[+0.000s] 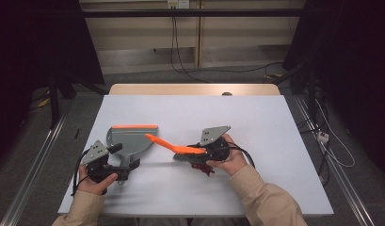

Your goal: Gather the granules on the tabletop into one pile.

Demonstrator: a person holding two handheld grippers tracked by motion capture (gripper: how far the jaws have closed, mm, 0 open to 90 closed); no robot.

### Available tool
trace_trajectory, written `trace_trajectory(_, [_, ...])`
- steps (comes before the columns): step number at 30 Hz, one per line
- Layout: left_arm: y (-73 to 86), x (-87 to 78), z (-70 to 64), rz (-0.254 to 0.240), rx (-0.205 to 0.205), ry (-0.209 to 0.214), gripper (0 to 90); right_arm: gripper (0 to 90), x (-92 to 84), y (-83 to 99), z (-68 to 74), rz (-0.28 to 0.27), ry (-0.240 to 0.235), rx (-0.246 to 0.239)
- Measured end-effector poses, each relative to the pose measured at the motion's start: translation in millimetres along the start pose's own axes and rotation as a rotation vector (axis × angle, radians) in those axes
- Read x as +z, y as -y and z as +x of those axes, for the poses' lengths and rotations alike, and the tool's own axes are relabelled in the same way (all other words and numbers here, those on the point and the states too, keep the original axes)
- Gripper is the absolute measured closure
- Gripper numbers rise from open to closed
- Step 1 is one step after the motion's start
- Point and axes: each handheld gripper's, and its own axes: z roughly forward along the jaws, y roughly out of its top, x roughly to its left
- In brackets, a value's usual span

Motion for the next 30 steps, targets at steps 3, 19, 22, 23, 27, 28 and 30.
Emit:
trace_trajectory(3, [0.0,-0.5,0.1,0.001,0.001,-0.002,4.8,71.3,-4.5,0.3,1.9,0.015,0.003,-0.012])
trace_trajectory(19, [-1.1,0.7,-2.3,0.003,0.009,-0.001,4.8,71.3,-39.4,4.0,5.9,-0.005,0.05,0.004])
trace_trajectory(22, [-1.5,1.0,-2.6,0.003,0.01,0.0,4.8,71.3,-35.6,0.3,3.4,-0.022,0.05,0.012])
trace_trajectory(23, [-1.6,1.1,-2.8,0.002,0.009,0.001,4.8,71.3,-31.9,-1.1,3.1,-0.019,0.042,0.009])
trace_trajectory(27, [-1.3,0.2,-2.6,0.0,0.006,0.002,4.8,71.3,-14.1,-3.2,5.8,0.037,0.029,-0.025])
trace_trajectory(28, [-1.0,-0.5,-2.3,0.0,0.005,-0.001,4.8,71.3,-12.1,-2.3,6.5,0.053,0.025,-0.031])
trace_trajectory(30, [-0.3,-1.7,-0.6,0.0,0.004,-0.002,4.8,71.3,-12.8,1.0,6.6,0.054,0.02,-0.022])
